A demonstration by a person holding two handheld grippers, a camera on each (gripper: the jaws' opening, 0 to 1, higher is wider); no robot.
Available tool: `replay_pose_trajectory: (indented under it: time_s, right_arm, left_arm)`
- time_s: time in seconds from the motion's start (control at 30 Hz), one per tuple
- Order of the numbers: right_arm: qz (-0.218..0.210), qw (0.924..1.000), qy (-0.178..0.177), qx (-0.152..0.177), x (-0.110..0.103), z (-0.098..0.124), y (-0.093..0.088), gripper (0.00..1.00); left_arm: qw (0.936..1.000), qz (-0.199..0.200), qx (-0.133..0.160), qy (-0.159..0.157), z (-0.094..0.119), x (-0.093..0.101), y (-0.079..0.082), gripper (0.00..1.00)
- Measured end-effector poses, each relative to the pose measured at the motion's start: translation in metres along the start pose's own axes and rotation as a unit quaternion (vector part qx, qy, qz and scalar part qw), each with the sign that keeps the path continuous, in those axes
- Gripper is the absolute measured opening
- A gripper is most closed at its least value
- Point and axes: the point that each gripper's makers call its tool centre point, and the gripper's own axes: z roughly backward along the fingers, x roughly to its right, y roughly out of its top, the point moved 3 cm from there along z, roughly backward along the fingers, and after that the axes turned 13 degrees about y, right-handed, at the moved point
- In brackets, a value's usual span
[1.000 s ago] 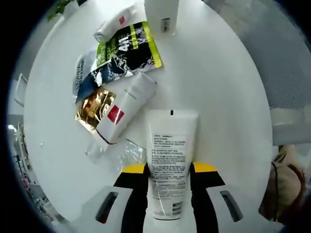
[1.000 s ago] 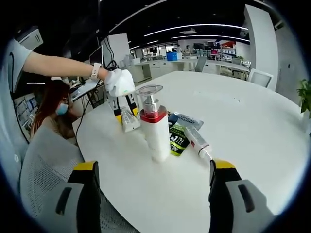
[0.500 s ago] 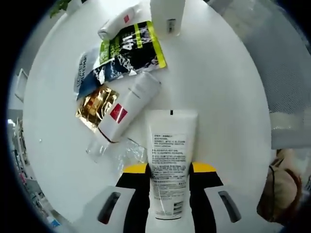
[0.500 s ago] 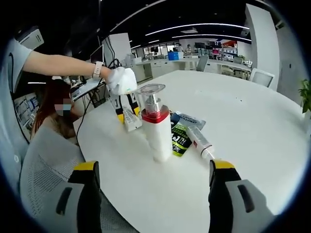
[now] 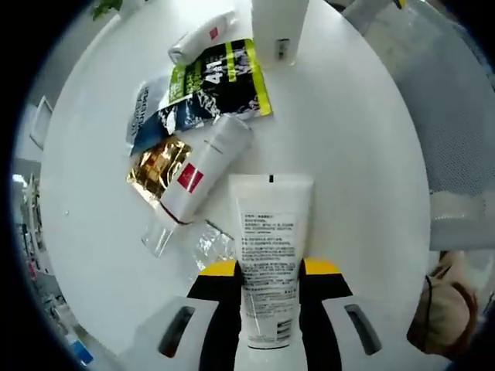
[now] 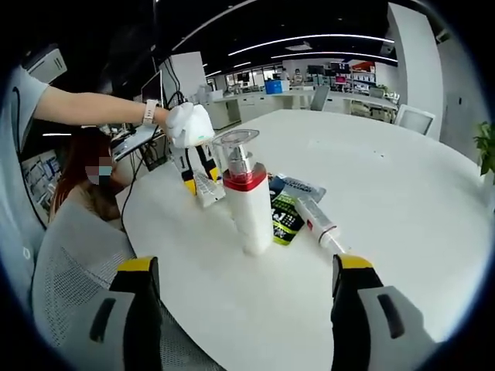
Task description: Arrange the skincare products in the storage area until every visible bottle or jar stands upright without overlapping.
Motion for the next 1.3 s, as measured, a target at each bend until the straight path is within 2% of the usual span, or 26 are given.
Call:
replay_pose_trajectory:
  time_s: [0.17, 0.5, 0.73, 0.87, 1.0, 1.07, 1.13, 1.23, 1.3]
  right_arm:
    - [0.001, 1.0, 0.007, 0.001, -0.003, -0.003, 0.001, 0.92]
    - [-0.006, 0.9999, 0.013, 0.007, -0.009, -0.005, 0.0, 0.92]
    - [-0.01, 0.9997, 0.017, 0.012, -0.014, -0.005, 0.001, 0.92]
    - [-0.009, 0.9997, 0.018, 0.01, -0.014, -0.005, 0.0, 0.92]
    - [-0.006, 0.9997, 0.021, 0.012, -0.015, -0.006, 0.003, 0.92]
    - [-0.004, 0.9996, 0.023, 0.013, -0.017, -0.006, 0.004, 0.92]
    - [-0.002, 0.9996, 0.026, 0.011, -0.018, -0.007, 0.005, 0.92]
    - [0.0, 0.9996, 0.028, 0.008, -0.019, -0.008, 0.004, 0.92]
    - [0.002, 0.9995, 0.03, 0.006, -0.019, -0.008, 0.004, 0.91]
  left_arm:
    - [0.9997, 0.012, 0.015, 0.012, 0.003, 0.004, 0.001, 0.22]
    - [0.9952, 0.06, 0.07, 0.035, 0.017, 0.004, 0.009, 0.21]
    - [0.989, 0.094, 0.102, 0.051, 0.026, 0.004, 0.012, 0.22]
    - [0.985, 0.107, 0.124, 0.053, 0.033, 0.008, 0.019, 0.22]
    - [0.9783, 0.126, 0.153, 0.059, 0.038, 0.01, 0.029, 0.22]
    - [0.9699, 0.15, 0.181, 0.064, 0.042, 0.008, 0.035, 0.22]
    - [0.9647, 0.165, 0.195, 0.063, 0.046, 0.007, 0.039, 0.22]
    - [0.9605, 0.171, 0.21, 0.064, 0.051, 0.008, 0.043, 0.22]
    - [0.9528, 0.189, 0.229, 0.064, 0.054, 0.008, 0.049, 0.22]
